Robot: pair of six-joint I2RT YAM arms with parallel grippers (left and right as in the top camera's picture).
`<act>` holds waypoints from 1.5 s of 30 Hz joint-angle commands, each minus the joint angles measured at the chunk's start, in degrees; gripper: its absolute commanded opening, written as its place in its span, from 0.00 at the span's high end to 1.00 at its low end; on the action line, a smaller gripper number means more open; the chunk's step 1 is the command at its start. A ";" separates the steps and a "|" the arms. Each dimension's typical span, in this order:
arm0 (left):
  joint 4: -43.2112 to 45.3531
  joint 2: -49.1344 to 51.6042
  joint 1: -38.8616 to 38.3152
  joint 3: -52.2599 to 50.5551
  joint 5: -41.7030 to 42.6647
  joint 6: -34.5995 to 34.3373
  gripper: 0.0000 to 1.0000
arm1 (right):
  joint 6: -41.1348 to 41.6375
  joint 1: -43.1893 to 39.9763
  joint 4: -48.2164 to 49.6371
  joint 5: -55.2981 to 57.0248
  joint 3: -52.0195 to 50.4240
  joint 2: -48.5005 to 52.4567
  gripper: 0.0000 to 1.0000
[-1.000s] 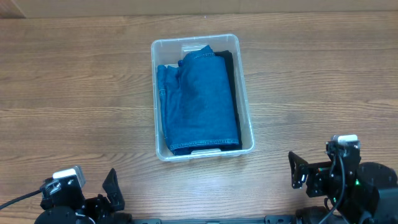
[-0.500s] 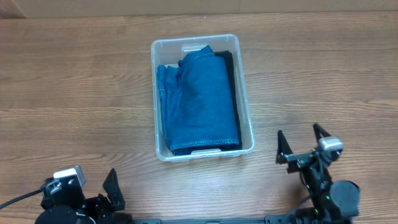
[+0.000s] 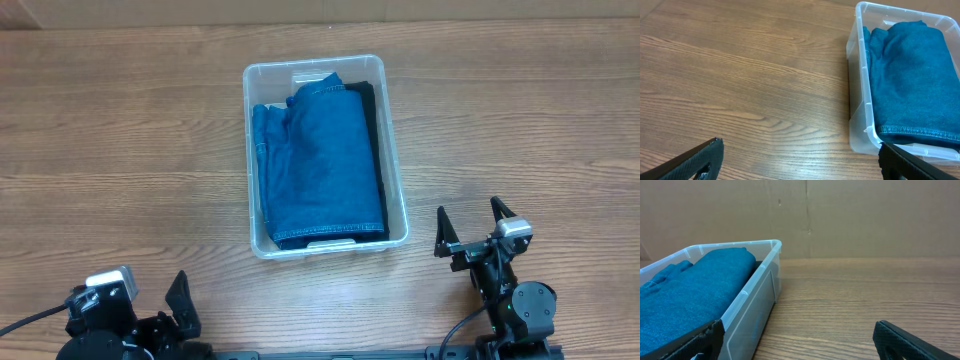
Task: Pack container
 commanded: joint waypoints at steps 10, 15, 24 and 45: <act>1.62 -0.35 -0.22 -1.86 -0.57 -0.81 0.00 | 0.09 0.22 0.39 0.57 -0.33 -0.26 0.00; 14.34 -8.61 7.23 -19.87 1.31 -0.83 0.00 | 0.09 0.20 0.39 0.57 -0.33 -0.26 0.00; 60.08 -18.49 9.05 -49.29 4.26 1.11 0.00 | 0.09 0.20 0.39 0.57 -0.33 -0.26 0.00; 67.54 -18.23 9.05 -57.55 4.02 1.36 0.00 | 0.09 0.20 0.39 0.57 -0.33 -0.24 0.00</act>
